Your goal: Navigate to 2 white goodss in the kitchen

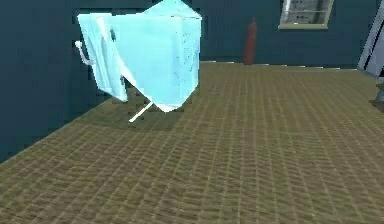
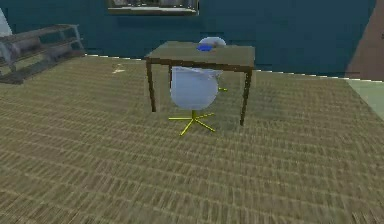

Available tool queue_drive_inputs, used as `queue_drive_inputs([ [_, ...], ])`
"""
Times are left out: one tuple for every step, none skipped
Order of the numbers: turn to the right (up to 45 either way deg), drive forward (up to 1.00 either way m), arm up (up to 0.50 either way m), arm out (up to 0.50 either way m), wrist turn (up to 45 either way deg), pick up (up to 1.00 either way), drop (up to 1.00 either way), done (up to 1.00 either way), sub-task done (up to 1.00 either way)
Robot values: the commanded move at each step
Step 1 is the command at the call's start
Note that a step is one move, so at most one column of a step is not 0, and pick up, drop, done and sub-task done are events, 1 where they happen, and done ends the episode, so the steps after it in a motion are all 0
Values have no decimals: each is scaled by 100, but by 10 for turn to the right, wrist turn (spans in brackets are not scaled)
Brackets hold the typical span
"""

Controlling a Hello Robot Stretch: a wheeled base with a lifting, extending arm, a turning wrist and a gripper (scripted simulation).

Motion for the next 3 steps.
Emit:
queue_drive_inputs([
  [0,100,0,0,0,0,0,0,0],
  [60,0,0,0,0,0,0,0,0],
  [0,60,0,0,0,0,0,0,0],
])
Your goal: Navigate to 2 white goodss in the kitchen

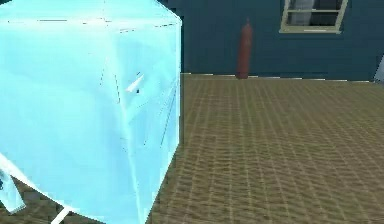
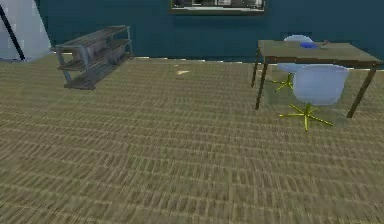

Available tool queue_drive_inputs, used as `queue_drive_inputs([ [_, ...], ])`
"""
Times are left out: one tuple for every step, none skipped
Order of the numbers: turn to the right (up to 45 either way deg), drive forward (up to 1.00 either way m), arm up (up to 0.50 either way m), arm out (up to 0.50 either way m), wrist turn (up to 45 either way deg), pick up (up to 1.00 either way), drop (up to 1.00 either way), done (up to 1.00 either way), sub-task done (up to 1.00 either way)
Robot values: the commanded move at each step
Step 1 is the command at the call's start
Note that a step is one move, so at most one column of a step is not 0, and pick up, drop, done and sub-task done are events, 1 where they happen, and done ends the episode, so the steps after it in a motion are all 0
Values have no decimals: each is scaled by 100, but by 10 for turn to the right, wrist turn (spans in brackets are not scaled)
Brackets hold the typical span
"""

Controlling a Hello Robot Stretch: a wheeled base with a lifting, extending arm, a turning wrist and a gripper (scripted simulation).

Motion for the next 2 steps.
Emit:
queue_drive_inputs([
  [-360,0,0,0,0,0,0,0,0],
  [0,0,0,0,0,0,0,0,100],
])
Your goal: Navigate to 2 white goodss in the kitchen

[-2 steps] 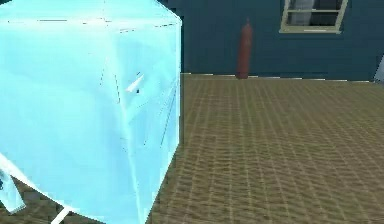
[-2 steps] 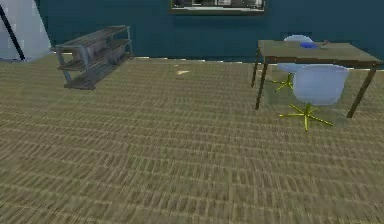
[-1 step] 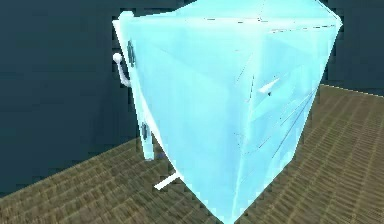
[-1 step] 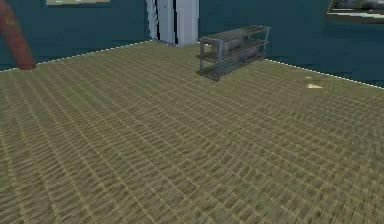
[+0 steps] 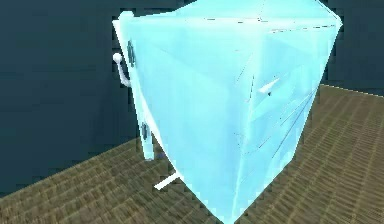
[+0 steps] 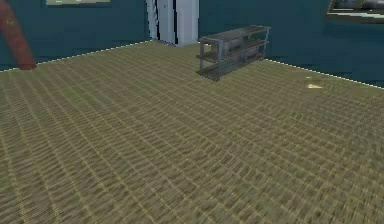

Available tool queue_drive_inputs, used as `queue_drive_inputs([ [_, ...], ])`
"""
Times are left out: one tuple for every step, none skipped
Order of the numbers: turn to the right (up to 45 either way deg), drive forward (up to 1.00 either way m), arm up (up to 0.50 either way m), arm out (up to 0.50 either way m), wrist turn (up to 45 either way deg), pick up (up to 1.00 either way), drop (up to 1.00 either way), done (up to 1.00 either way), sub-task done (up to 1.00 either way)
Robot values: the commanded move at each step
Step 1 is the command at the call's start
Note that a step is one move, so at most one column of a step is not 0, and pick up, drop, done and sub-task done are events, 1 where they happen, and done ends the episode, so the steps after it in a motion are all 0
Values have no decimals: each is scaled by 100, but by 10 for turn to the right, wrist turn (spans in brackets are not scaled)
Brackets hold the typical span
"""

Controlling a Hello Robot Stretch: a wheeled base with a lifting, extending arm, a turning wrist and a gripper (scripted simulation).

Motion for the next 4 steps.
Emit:
queue_drive_inputs([
  [450,0,0,0,0,0,0,0,0],
  [360,0,0,0,0,0,0,0,0],
  [0,100,0,0,0,0,0,0,0],
  [30,0,0,0,0,0,0,0,0],
])
